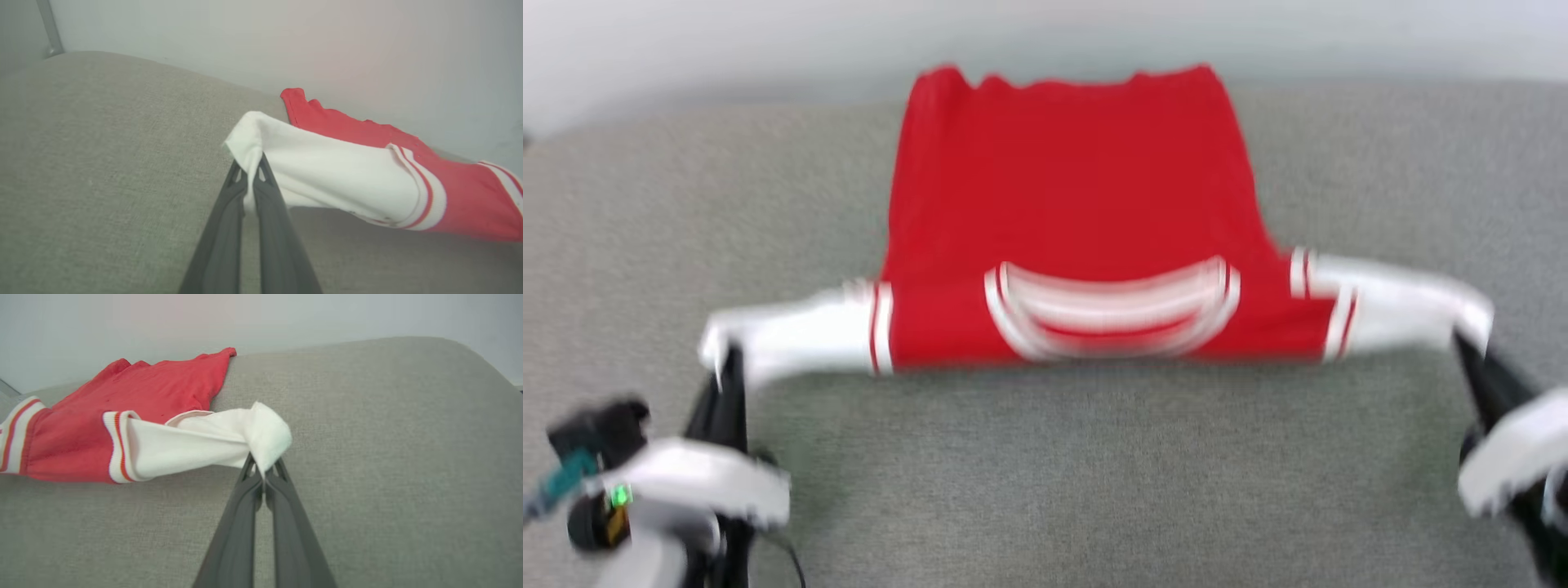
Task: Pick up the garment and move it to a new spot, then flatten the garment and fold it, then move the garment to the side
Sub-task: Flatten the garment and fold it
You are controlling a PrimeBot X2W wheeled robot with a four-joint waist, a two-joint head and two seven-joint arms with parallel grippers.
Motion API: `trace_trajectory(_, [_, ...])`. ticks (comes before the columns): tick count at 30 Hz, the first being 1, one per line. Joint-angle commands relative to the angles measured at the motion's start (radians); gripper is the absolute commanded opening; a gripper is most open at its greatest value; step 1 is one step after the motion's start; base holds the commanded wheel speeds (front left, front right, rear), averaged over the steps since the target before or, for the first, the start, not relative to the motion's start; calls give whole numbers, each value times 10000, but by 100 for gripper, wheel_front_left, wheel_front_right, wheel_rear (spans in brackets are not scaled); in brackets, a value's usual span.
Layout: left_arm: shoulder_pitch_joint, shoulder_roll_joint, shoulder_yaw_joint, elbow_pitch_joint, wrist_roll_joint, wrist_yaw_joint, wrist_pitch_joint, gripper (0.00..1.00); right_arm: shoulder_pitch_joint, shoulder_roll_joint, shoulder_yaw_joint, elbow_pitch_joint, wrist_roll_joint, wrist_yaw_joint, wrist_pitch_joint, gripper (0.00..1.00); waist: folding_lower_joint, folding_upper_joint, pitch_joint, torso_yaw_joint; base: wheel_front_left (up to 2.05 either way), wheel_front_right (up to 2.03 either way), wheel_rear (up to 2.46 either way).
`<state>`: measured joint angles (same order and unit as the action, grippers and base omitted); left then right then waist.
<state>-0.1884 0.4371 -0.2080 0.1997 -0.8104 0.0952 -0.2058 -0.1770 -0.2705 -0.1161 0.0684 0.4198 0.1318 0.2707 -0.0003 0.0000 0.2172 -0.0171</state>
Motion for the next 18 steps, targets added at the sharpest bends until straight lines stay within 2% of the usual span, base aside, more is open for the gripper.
trace_trajectory(1, [585, 77, 86, -283, -107, 226, 73, 0, 703, 198, -278, -215, -105, -21, 187, 0, 3, 0, -541, 98, 0, 0, 0])
trace_trajectory(8, [2810, 160, -143, -1255, -322, 893, 745, 0, 3319, 1307, -747, -934, -155, -19, 1266, 0, 3, 0, -1156, 134, 0, 0, 0])
trace_trajectory(16, [4365, 603, -633, -1990, 347, 1971, 1439, 0, 5253, 1934, -739, -1256, -902, -19, 2946, 0, 3, 0, -1525, 159, 0, 0, 0])
trace_trajectory(17, [4437, 582, -656, -2092, 373, 2063, 1469, 0, 5245, 1991, -765, -1244, -825, -18, 3109, 44, 3, 0, -1536, 153, 0, 0, 0])
trace_trajectory(18, [4467, 571, -692, -2175, 422, 2134, 1498, 0, 5202, 2035, -743, -1231, -766, -18, 3241, 100, 3, 0, -1552, 159, 0, 0, 0])
